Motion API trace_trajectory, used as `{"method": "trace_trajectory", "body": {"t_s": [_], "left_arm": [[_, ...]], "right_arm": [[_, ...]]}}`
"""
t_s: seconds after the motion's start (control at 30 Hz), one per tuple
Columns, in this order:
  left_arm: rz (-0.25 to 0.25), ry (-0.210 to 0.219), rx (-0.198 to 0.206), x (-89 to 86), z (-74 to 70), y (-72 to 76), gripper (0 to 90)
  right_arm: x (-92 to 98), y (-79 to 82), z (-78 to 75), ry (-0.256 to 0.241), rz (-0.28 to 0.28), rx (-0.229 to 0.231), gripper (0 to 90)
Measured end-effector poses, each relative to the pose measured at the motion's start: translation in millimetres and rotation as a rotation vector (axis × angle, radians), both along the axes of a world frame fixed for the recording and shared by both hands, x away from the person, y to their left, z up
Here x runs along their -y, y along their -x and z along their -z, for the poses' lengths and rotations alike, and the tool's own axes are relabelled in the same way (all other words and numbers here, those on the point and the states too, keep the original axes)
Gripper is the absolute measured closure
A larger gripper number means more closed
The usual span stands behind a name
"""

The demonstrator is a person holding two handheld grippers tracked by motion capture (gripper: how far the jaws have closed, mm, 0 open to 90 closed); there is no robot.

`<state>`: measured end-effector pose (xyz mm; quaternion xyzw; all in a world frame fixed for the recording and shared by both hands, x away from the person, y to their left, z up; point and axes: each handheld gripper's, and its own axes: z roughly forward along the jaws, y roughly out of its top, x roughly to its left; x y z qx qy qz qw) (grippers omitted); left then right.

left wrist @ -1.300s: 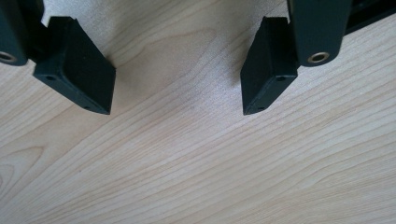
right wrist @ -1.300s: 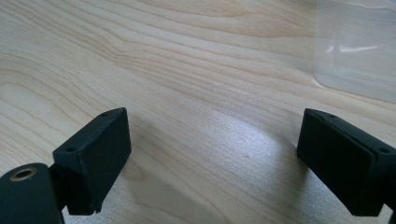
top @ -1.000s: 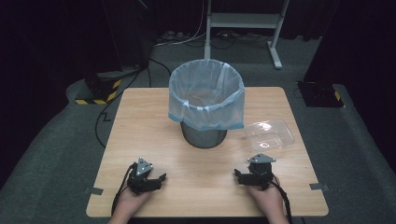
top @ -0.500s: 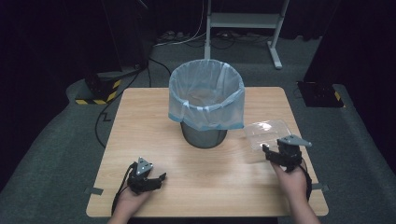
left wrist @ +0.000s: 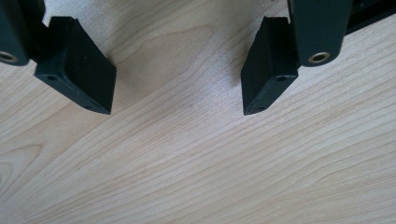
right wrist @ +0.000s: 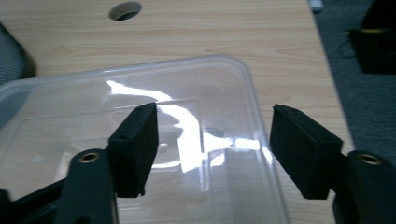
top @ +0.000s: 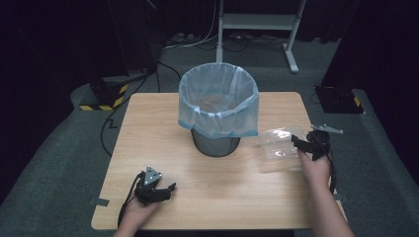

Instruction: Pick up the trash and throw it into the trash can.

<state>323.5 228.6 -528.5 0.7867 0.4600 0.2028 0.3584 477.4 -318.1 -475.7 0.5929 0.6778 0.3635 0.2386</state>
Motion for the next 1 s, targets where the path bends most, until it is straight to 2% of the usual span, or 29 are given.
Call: {"method": "trace_trajectory", "body": {"t_s": [0.07,0.13,0.2,0.27,0.33,0.37,0.43,0.5,0.53,0.63,0.67,0.7,0.73,0.77,0.83,0.9,0.93,0.97,1.0], "left_arm": [[0.000,0.000,0.000,0.0,0.0,0.0,26.4],[0.000,-0.001,0.000,0.0,0.0,0.0,26.4],[0.000,-0.002,0.000,0.0,0.0,0.1,26.4],[-0.001,-0.001,0.000,0.1,0.0,0.1,26.4],[-0.002,-0.002,0.001,0.2,0.0,0.1,26.4],[-0.002,-0.002,0.001,0.2,0.0,0.1,26.4],[-0.001,-0.002,0.001,0.1,0.0,0.1,26.4],[-0.001,-0.002,0.001,0.1,0.0,0.1,26.4],[-0.001,-0.002,0.001,0.2,0.0,0.1,26.4],[-0.001,-0.002,0.001,0.2,0.0,0.1,26.4],[-0.001,-0.002,0.001,0.2,0.0,0.1,26.4],[0.000,-0.002,0.001,0.2,0.0,0.1,26.4],[-0.001,-0.002,0.001,0.2,0.0,0.1,26.4],[0.001,-0.002,-0.001,0.1,-0.1,0.1,26.4],[0.003,0.000,-0.002,-0.5,-0.2,0.0,26.5],[0.002,-0.005,0.002,-1.5,-0.5,0.1,27.8],[0.001,-0.006,0.003,-1.5,-0.6,0.6,29.4],[0.003,-0.006,0.004,-1.6,-0.7,1.2,29.4],[0.012,-0.006,0.010,-1.5,-0.8,1.6,33.4]], "right_arm": [[-2.0,0.4,0.5,-0.004,-0.017,0.004,34.9],[-11.4,7.0,-0.1,-0.006,-0.096,-0.012,36.9],[-19.2,13.9,0.4,0.000,-0.141,-0.005,37.1],[-22.9,18.1,0.4,0.004,-0.150,-0.002,37.1],[-33.0,31.2,1.5,-0.009,-0.176,-0.002,37.2],[-33.0,31.2,1.5,-0.009,-0.176,-0.002,37.2],[-43.8,43.5,2.9,-0.020,-0.194,0.004,37.1],[-51.9,53.2,3.3,-0.010,-0.217,0.013,37.1],[-62.7,65.2,4.5,-0.004,-0.226,0.031,37.0],[-83.3,83.9,5.5,-0.003,-0.242,0.037,35.4],[-83.3,83.9,5.5,-0.003,-0.242,0.037,35.4],[-93.3,90.5,6.0,0.008,-0.240,0.051,35.3],[-107.8,98.9,6.2,0.015,-0.262,0.056,34.5],[-107.8,98.9,6.2,0.015,-0.262,0.056,34.5],[-125.7,105.7,6.4,0.039,-0.278,0.070,31.5],[-141.7,110.2,4.8,0.054,-0.308,0.069,31.3],[-149.5,113.3,1.6,0.068,-0.325,0.083,32.4],[-149.5,113.3,1.6,0.068,-0.325,0.083,32.4],[-149.1,116.9,-3.1,0.072,-0.323,0.119,36.9]]}}
